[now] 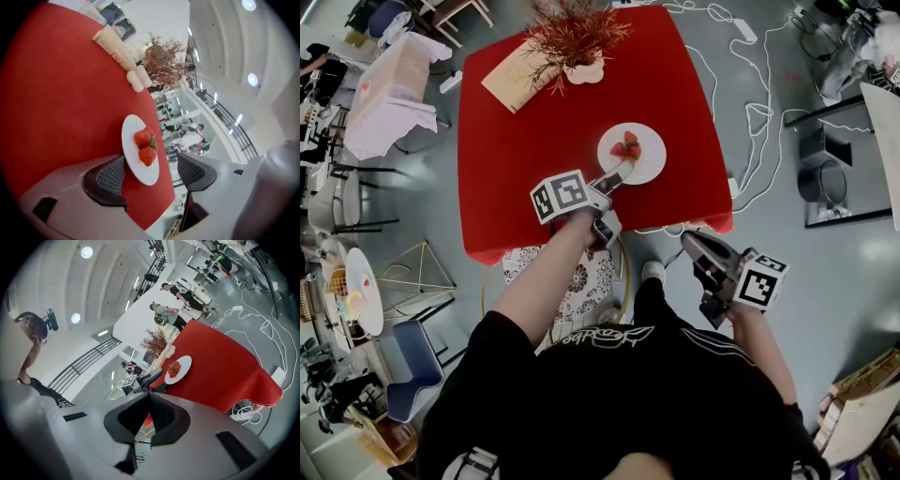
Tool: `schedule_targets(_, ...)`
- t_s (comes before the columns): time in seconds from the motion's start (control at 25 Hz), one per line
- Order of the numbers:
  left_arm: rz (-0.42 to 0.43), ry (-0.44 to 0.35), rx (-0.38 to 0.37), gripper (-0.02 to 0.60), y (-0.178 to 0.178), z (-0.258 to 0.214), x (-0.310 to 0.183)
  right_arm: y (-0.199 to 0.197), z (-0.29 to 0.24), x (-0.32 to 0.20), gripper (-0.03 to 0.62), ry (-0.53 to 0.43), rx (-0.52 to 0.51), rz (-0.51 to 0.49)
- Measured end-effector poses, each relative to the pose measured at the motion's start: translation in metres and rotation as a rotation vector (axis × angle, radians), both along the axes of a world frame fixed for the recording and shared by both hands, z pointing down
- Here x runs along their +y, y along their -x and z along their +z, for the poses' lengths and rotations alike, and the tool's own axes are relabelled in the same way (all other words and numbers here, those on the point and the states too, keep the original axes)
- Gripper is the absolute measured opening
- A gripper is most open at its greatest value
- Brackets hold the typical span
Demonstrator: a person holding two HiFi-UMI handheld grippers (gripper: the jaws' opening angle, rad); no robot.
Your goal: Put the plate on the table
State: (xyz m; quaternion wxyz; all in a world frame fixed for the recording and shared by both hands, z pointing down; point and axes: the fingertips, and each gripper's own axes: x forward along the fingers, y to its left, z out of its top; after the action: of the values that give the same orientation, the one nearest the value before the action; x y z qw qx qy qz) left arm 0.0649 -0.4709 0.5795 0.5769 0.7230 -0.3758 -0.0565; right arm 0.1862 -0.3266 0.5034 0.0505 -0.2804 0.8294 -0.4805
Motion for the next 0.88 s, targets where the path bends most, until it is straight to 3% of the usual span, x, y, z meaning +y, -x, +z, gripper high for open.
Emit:
schedule_targets(0.24,0.203,-0.111,-0.253,0.337,-0.010,0.003,0.012,0.001,0.003,-0.002,0.008,-0.002,0.004,-0.009)
schedule_targets(0.52,0.398,-0.177,-0.520,0.337,-0.011,0.018,0.029,-0.004,0.007,-0.002,0.008,0.006,0.013,-0.020)
schedule_targets(0.64,0.433,-0.187,-0.586,0.336,-0.011,0.021,0.032,-0.002,0.008,-0.003,0.008,0.006,0.009,-0.029)
schedule_targets(0.88,0.449,-0.172,-0.647,0.336,-0.003,0.023,0.039,0.006,0.005,-0.001,0.008,0.006,-0.002,-0.057)
